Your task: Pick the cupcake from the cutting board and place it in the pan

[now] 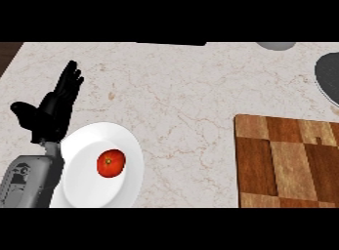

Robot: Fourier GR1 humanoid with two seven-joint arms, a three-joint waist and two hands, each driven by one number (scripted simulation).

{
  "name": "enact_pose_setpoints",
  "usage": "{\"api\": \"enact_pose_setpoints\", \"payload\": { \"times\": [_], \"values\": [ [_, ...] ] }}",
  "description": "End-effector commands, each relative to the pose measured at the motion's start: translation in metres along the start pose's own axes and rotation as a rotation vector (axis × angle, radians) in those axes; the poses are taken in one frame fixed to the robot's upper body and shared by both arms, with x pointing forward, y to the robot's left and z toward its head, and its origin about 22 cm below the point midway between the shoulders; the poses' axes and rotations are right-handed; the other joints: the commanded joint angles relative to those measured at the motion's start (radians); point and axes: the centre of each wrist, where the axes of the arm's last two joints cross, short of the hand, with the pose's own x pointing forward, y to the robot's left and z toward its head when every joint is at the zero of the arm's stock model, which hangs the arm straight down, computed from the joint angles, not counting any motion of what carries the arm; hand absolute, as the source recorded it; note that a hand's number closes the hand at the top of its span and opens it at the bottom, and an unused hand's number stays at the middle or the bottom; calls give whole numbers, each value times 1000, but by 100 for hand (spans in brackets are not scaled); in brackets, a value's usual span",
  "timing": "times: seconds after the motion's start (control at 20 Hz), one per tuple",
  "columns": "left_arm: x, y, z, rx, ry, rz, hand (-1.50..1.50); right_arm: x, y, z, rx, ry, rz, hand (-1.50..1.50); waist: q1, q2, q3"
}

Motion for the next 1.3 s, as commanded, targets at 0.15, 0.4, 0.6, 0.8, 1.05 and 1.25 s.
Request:
{"api": "enact_pose_setpoints", "payload": {
  "times": [0.15,0.4,0.6,0.8,1.05,1.25],
  "values": [
    [1,18,6,20,15,-2,0,-20,-24,2,-140,-81,-265,-150,-27,-19,-3],
    [-3,11,10,50,31,-13,0,-56,-26,17,-13,-99,-438,-150,-51,-29,-6],
    [-7,39,24,80,39,-14,0,-77,-60,22,47,-156,-471,-150,-72,-41,-11],
    [-13,32,37,88,64,-22,0,-93,-62,34,73,-174,-482,-150,-94,-52,-14],
    [-10,14,22,101,79,-18,0,-101,-88,42,85,-186,-467,-150,-109,-53,-16],
    [-8,24,37,92,52,-32,0,-102,-70,60,125,-166,-438,-150,-98,-52,-15]
  ]
}}
